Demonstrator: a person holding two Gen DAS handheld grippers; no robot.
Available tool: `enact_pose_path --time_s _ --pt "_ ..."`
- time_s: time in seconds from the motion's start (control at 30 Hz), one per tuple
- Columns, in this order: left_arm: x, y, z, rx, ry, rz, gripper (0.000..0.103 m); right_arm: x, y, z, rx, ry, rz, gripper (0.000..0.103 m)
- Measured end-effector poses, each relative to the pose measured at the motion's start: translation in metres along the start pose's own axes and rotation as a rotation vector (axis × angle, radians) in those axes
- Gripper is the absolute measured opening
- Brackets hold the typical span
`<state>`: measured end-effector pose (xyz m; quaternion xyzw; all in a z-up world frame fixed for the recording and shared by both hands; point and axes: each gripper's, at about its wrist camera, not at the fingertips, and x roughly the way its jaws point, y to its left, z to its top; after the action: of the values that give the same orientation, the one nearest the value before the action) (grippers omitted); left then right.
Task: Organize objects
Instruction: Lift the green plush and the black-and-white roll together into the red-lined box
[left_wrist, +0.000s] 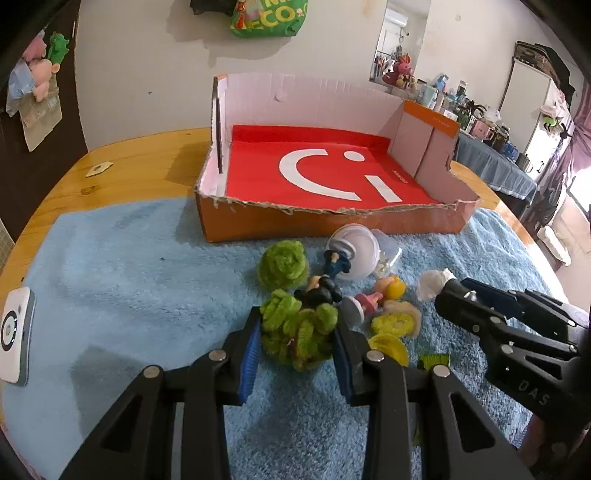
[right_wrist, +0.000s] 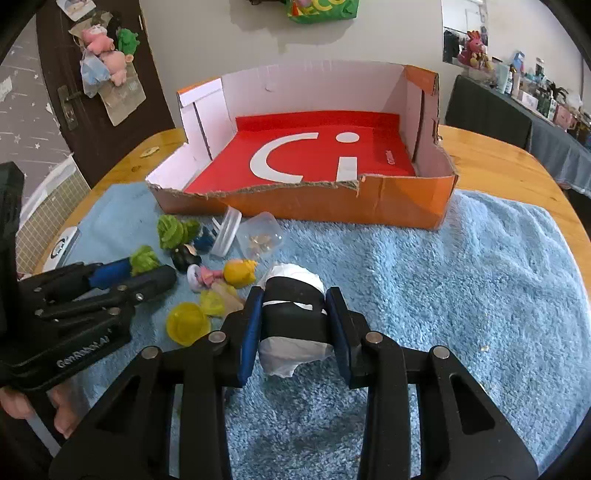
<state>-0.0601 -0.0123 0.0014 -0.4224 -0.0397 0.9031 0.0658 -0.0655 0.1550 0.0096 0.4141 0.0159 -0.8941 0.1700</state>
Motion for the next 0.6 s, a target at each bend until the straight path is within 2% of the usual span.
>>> enact_pose_path --time_s 0.6 --pt "-0.027 -0.006 0.007 0.013 -0.064 -0.012 0.036 -0.025 0.004 0.006 0.005 -0.057 0.038 0.032"
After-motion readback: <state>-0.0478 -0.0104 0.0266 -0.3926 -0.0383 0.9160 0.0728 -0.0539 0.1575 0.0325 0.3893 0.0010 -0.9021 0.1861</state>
